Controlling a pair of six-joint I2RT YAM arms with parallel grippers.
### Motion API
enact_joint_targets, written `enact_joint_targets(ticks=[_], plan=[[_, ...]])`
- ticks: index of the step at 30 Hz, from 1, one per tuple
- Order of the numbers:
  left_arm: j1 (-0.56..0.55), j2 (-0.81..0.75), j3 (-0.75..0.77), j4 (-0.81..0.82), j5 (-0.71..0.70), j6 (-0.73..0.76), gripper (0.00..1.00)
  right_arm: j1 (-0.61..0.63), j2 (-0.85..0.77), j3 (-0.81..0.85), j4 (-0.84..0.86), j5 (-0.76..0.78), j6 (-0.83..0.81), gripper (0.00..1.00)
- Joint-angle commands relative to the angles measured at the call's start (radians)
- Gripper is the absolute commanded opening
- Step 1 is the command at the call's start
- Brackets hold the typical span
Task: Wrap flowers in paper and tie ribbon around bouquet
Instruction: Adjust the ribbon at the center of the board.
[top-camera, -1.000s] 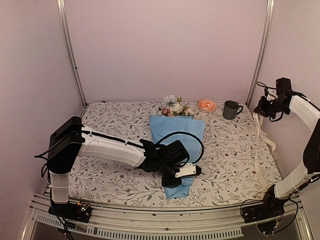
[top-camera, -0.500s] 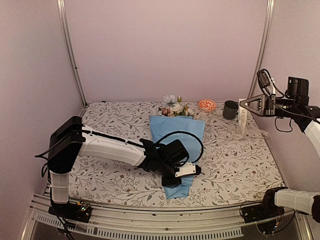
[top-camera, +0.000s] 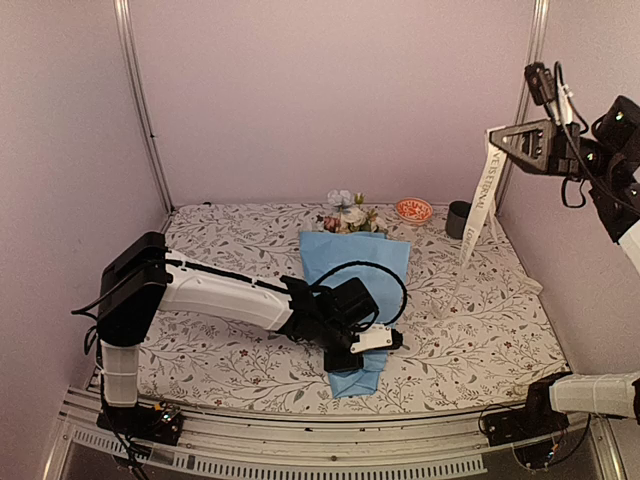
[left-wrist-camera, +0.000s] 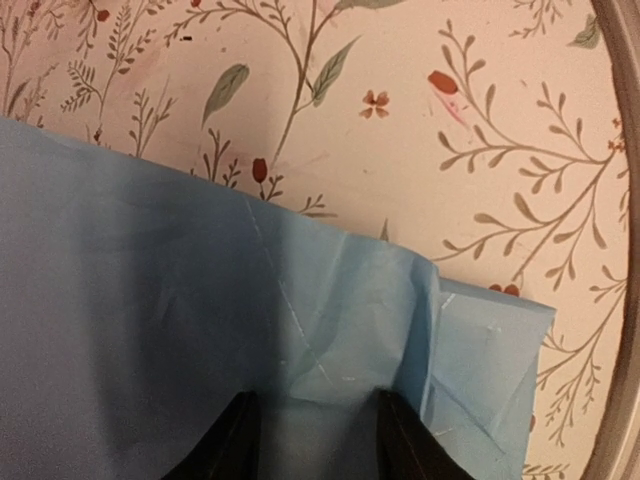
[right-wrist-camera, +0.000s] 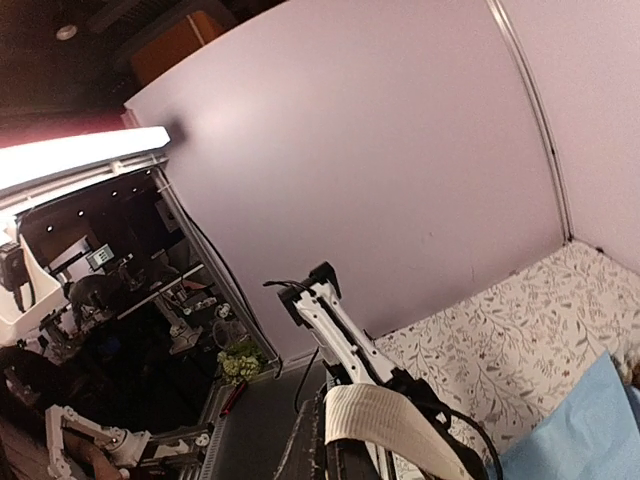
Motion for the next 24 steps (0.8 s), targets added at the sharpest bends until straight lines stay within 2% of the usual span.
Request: enact_joint_targets(ticks=[1,3,7,10,13,17,19,24], plan=[[0.007,0.041,0.010,-0.043,0.036,-0.006,0.41,0.014,0.012,0.193,0.212,-0.050,0.169,0.00],[0.009,0.043,0.012,-0.046,0.039,-0.004,0.41,0.015,0.009,0.179,0.207,-0.032,0.179,0.00],[0.010,0.046,0.015,-0.050,0.044,-0.005,0.41,-0.006,0.008,0.015,0.141,0.034,0.156,0.00],[0.012,0.046,0.016,-0.052,0.045,-0.003,0.42,-0.074,0.043,-0.136,-0.024,0.140,0.126,0.00],[0.012,0.047,0.016,-0.053,0.045,-0.004,0.41,-0.137,0.096,-0.232,-0.212,0.305,-0.015,0.00],[0.012,0.046,0.016,-0.053,0.047,-0.003,0.42,-0.142,0.203,-0.227,-0.441,0.651,-0.212,0.00],[0.013,0.048,0.017,-0.053,0.049,-0.002,0.42,-0.149,0.251,-0.215,-0.494,0.808,-0.286,0.00],[0.015,0.049,0.019,-0.054,0.055,0.001,0.42,-0.200,0.394,-0.183,-0.504,0.978,-0.352,0.03]])
